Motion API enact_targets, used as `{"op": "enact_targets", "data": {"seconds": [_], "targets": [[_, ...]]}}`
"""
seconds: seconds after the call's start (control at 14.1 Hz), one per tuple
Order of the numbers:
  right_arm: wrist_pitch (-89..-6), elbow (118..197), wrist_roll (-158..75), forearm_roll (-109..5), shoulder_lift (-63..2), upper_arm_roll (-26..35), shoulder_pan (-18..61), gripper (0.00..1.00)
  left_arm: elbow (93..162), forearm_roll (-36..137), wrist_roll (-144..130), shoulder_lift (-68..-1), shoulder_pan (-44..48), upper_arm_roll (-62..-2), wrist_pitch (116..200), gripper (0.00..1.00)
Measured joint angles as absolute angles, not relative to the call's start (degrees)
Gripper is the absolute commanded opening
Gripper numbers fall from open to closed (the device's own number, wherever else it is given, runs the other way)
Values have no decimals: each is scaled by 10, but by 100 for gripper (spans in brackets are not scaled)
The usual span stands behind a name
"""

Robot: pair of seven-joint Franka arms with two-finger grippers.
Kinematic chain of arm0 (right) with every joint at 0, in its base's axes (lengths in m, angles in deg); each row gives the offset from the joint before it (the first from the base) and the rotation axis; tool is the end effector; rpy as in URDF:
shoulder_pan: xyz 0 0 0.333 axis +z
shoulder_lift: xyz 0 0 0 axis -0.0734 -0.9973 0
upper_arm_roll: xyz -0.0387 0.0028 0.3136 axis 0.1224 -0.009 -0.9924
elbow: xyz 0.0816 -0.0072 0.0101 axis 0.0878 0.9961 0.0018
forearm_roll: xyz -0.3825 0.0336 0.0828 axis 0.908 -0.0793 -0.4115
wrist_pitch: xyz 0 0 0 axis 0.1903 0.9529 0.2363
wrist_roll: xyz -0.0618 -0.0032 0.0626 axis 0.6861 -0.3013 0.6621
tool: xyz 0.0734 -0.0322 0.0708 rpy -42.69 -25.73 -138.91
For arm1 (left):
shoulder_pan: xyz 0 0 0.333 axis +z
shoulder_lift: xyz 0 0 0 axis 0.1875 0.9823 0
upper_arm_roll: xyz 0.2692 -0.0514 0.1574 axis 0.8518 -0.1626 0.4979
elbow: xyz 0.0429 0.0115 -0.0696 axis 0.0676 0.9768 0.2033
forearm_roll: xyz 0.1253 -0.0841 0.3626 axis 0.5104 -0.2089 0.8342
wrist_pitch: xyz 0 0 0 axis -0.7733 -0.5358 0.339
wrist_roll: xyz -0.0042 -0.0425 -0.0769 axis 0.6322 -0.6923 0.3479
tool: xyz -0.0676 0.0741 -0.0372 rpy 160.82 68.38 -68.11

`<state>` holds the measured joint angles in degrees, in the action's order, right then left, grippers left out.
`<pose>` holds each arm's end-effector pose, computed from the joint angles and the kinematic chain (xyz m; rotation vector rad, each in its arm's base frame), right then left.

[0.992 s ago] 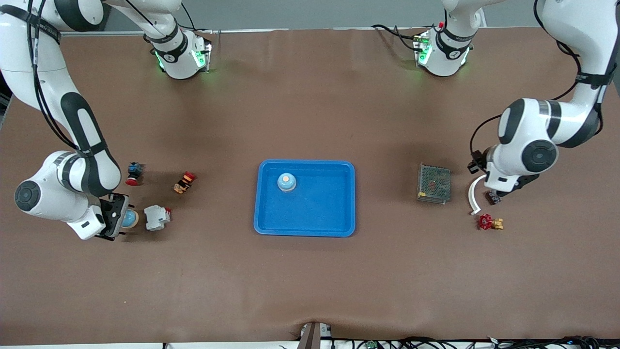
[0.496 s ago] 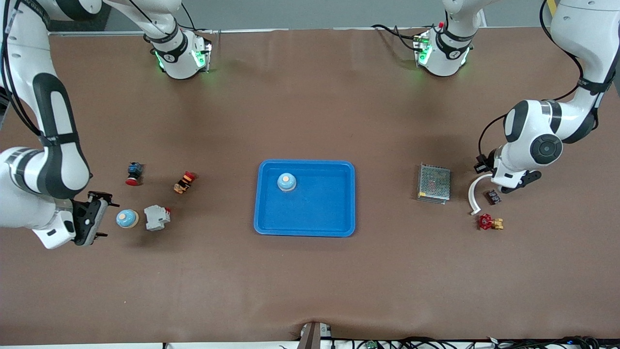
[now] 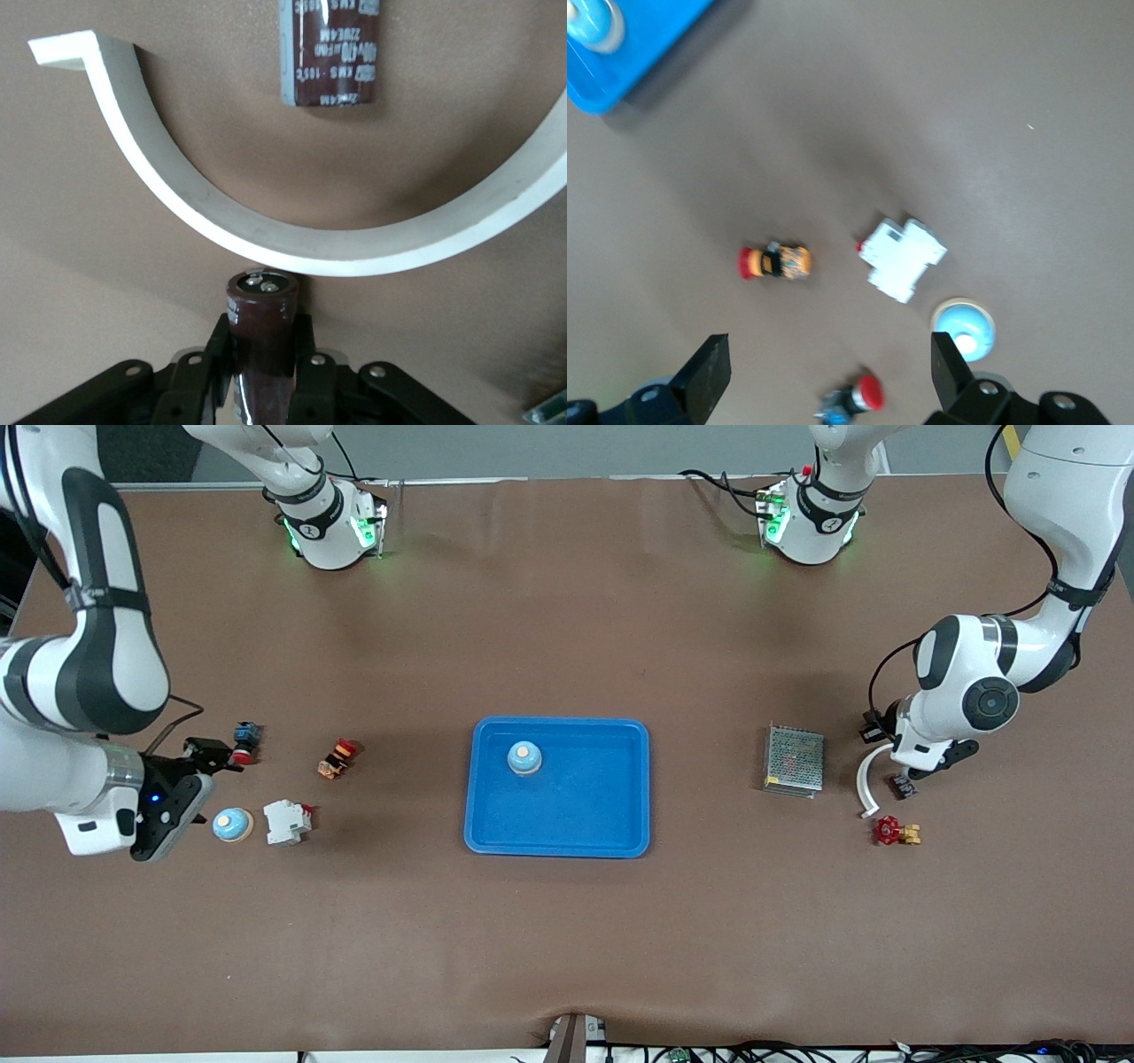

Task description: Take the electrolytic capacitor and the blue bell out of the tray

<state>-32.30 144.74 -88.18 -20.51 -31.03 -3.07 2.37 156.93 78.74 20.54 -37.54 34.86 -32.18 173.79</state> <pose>0.6615 0.0097 0.4143 -2.6780 -1.2709 0.1561 0.5036 0.0463 0.1752 -2.8964 -0.6373 0.3833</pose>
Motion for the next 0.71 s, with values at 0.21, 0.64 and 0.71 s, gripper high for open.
{"op": "enact_targets", "data": {"seconds": [0.21, 0.64, 0.71], "targets": [[-310, 1448, -780, -226, -293, -32, 60, 100, 1565, 787, 209, -376, 348, -325, 1740, 100], [-314, 1448, -516, -235, -279, -34, 160, 100, 1460, 787, 211, -407, 348, -391, 1610, 100], [-317, 1448, -473, -240, -279, -34, 177, 100, 1430, 787, 211, -412, 347, -402, 1579, 100]]}}
